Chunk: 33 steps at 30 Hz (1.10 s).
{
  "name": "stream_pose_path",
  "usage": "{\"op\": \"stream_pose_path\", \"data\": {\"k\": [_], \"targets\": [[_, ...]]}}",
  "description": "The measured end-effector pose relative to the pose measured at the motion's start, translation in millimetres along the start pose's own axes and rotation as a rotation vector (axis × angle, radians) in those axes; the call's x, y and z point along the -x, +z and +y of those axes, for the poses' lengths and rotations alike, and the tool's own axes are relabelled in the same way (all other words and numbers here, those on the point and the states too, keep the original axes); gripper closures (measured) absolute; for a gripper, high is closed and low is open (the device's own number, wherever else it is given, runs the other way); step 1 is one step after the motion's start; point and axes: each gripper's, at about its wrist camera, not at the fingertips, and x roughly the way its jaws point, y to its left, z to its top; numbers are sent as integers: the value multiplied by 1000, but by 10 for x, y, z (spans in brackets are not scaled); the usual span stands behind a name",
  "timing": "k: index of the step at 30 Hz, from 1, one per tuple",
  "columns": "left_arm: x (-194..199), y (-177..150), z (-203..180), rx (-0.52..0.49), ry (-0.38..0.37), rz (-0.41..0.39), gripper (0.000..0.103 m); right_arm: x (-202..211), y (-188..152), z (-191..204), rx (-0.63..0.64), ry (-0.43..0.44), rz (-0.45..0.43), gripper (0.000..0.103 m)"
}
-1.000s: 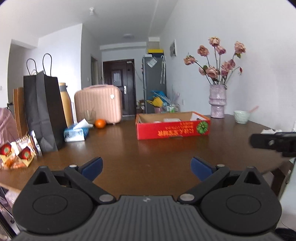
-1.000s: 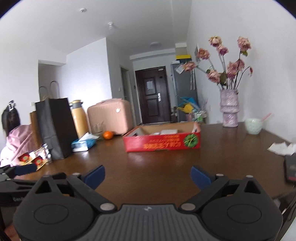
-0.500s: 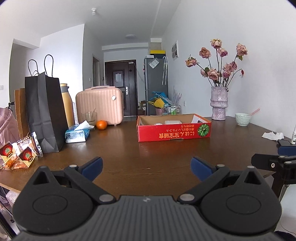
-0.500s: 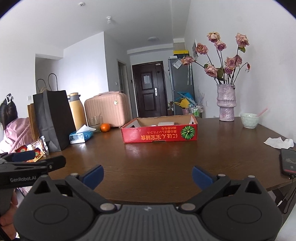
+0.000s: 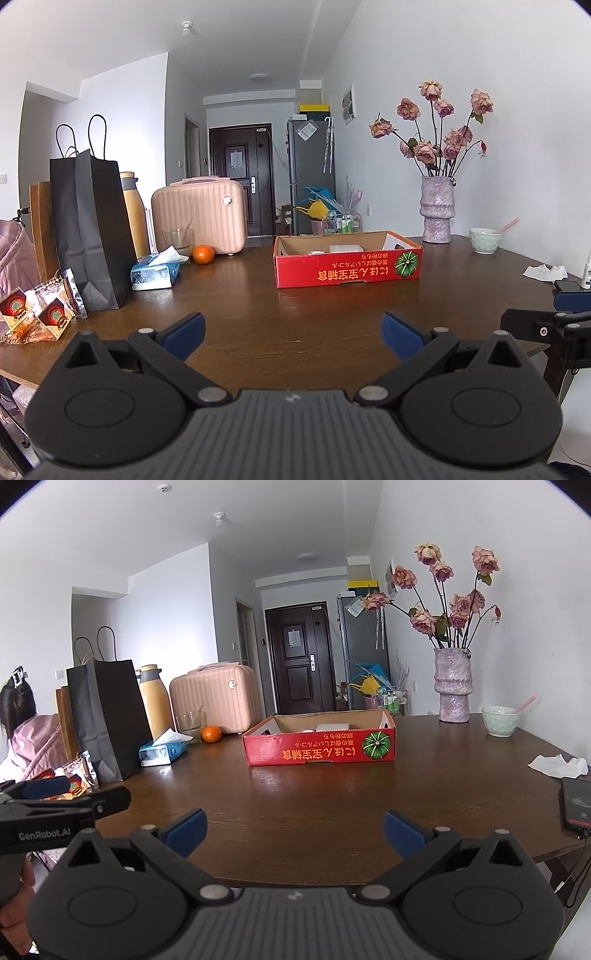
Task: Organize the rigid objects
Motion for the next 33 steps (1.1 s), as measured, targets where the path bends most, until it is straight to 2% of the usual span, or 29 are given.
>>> {"op": "stream_pose_path", "data": {"k": [33], "targets": [[9, 16, -24, -11, 4, -1, 0, -5, -4, -18, -5, 6, 5, 1]]}}
